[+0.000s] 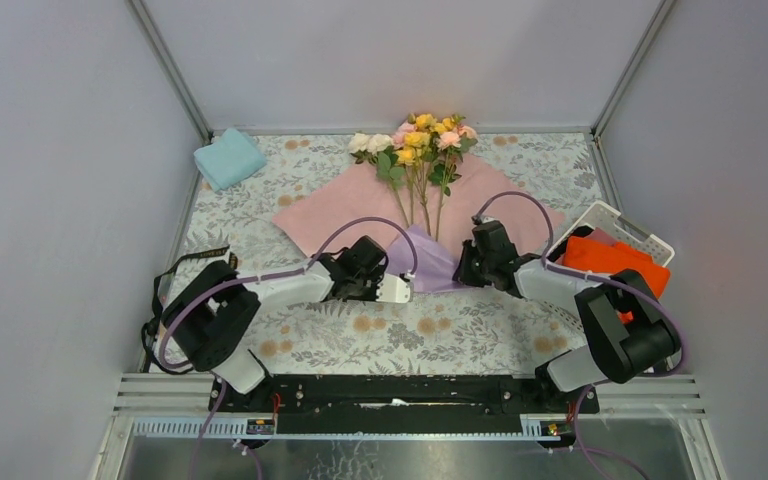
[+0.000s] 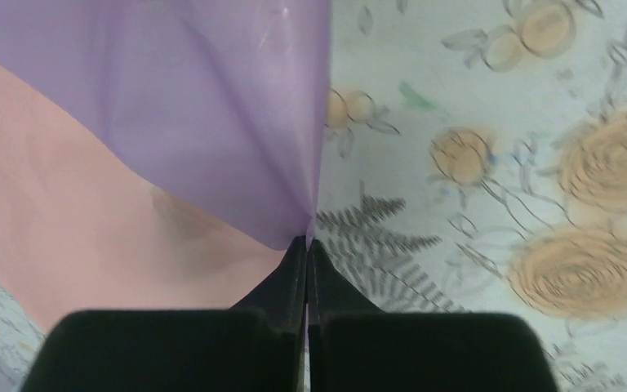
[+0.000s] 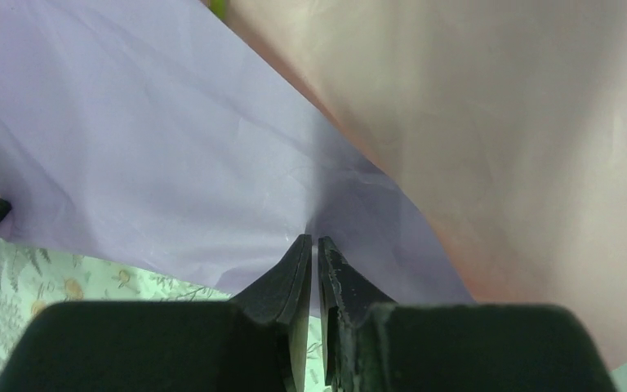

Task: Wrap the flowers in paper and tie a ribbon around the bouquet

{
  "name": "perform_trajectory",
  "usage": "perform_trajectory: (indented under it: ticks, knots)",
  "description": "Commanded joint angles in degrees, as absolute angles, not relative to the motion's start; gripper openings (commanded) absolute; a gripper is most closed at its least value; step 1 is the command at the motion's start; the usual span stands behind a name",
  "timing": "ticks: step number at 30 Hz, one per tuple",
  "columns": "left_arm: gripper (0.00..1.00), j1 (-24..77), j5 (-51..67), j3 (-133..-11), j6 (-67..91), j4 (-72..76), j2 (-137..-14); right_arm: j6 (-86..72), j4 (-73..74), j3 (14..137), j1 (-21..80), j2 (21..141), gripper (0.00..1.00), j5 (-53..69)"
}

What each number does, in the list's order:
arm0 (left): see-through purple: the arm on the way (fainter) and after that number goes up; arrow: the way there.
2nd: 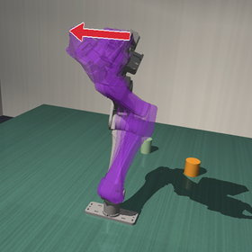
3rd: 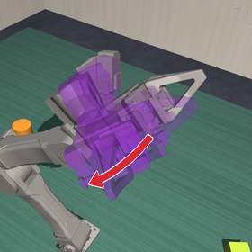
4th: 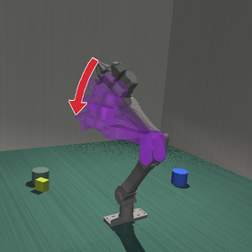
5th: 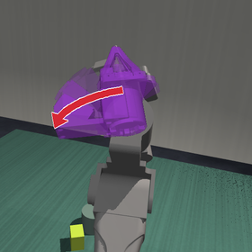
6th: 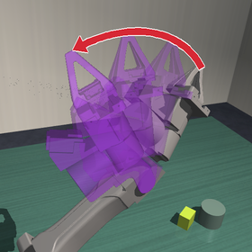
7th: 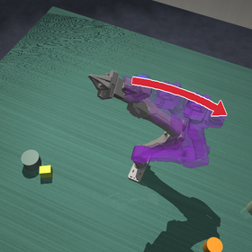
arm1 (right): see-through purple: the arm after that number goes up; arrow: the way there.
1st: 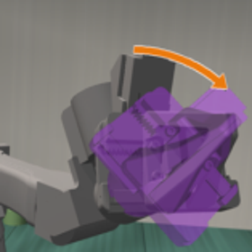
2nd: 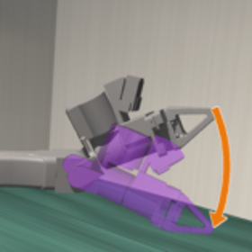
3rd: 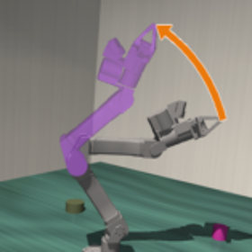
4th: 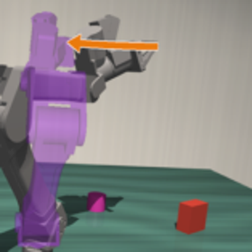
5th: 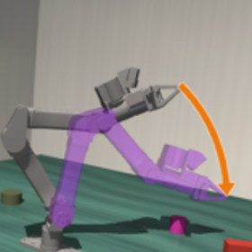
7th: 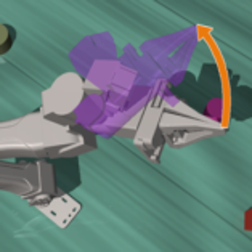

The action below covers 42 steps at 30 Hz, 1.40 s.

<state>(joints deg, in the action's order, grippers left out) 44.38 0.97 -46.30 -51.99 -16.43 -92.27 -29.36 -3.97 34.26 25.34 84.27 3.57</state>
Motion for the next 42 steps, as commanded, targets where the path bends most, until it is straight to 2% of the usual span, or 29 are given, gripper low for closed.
perform_trajectory:
  ticks: [1,6,7,9,10,12,15,18,21,24,29,31,32,35,38,40,42]
  knots:
    - [0.0,44.09,0.47,-41.88,-49.98,-30.65,-88.94,-28.54,3.57,33.97,29.26,85.82,0.15,4.52]
    - [0.0,44.15,7.63,-39.61,-46.96,-36.51,-83.87,-31.85,3.96,32.43,33.28,83.65,0.15,5.77]
    - [0.05,44.15,8.18,-39.12,-46.56,-35.9,-82.97,-32.66,4.06,31.83,33.37,83.02,0.15,5.95]
    - [0.4,44.19,6.94,-38.29,-45.74,-32.24,-81.82,-33.68,4.4,30.81,33.35,81.41,0.15,5.06]
    - [0.5,44.18,5.4,-38.23,-45.74,-30.35,-81.57,-33.94,4.61,30.5,33.38,80.42,0.15,4.22]
    - [0.55,44.05,2.26,-40.04,-45.73,-28.3,-81.96,-34.42,4.89,30.19,33.39,78.46,0.15,2.42]
    - [0.57,43.93,5.67,-48.93,-42.69,-31.71,-83.12,-35.06,5.47,30.24,33.33,76.59,0.15,1.68]
    - [0.58,43.98,17.58,-58.53,-35.95,-33.03,-85.51,-35.26,6.11,30.55,33.3,76.2,0.16,1.44]
    - [0.53,44.36,25.82,-62.26,-28.63,-27.49,-91.11,-35.3,6.44,30.8,33.25,76.29,0.17,0.91]
    - [0.5,45.17,23.22,-63.73,-24.97,-22.34,-99.96,-35.56,7.1,30.65,33.22,75.68,0.19,0.35]
    - [0.49,45.44,16.75,-71.02,-19.55,-18.69,-111.38,-36.64,9.36,30.93,33.3,72.89,0.21,-1.8]
    - [0.49,45.53,16.95,-71.24,-19.67,-18.99,-112.76,-37.42,10.79,31.08,33.27,70.87,0.28,-1.18]
    - [0.49,45.54,17.26,-70.93,-19.73,-19.13,-113.18,-39.04,11.21,30.54,33.27,69.56,0.36,-0.91]
    - [0.48,45.66,17.72,-70.32,-19.49,-19.82,-113.6,-48.91,11.95,27.64,33.27,64.38,0.49,-0.57]
    - [0.48,45.73,18.08,-69.97,-18.85,-19.91,-113.47,-60.9,15.65,25.67,33.28,60.15,0.64,-5.36]
    - [0.47,45.76,18.54,-69.97,-18.51,-20.08,-113.23,-66.88,19.01,25.72,33.25,59.19,0.71,-8.37]
    - [0.47,45.78,19.08,-69.85,-18.46,-20.02,-112.91,-71.01,19.95,25.61,33.3,60.26,0.75,-8.85]
